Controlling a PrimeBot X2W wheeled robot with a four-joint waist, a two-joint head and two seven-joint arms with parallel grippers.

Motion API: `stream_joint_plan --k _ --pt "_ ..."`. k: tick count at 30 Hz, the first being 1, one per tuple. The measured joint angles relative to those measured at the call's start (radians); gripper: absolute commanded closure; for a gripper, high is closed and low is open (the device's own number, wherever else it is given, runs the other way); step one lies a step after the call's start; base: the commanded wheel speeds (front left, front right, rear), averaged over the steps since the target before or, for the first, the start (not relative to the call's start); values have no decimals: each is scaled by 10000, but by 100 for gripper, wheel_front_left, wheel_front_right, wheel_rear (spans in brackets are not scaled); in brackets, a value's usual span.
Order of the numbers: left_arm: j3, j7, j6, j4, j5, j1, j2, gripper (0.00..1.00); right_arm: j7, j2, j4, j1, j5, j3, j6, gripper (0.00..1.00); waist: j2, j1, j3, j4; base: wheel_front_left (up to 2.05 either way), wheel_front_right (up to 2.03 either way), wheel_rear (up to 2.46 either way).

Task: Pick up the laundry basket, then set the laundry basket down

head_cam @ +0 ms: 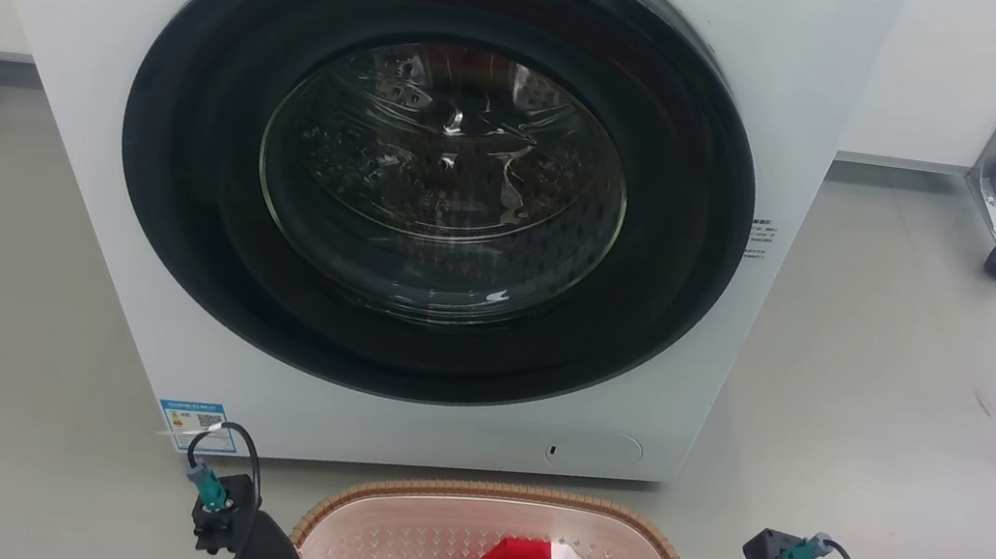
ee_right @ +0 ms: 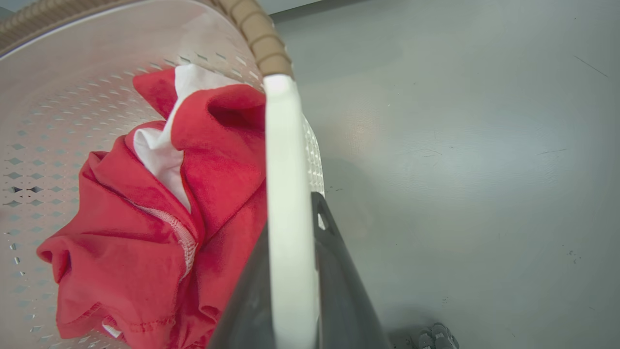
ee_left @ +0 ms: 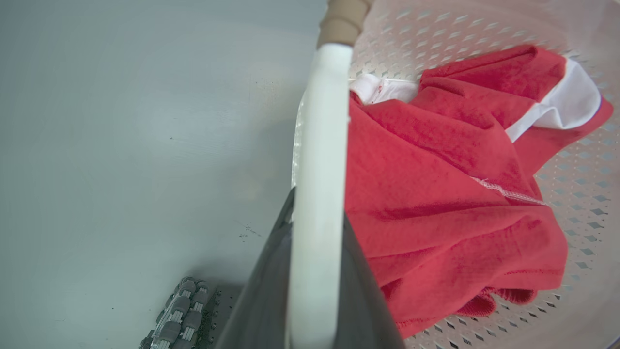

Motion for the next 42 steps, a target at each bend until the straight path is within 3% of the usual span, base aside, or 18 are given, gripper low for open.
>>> stream_joint_plan --k 27,42 --pt "-33 -111 127 42 -104 28 0 100 -4 2 -56 1 278 213 -54 100 0 0 65 -15 0 0 0" --pt "-100 -696 128 -52 -98 -146 2 100 -437 4 -4 -647 150 385 -221 100 1 0 962 -61 0 0 0"
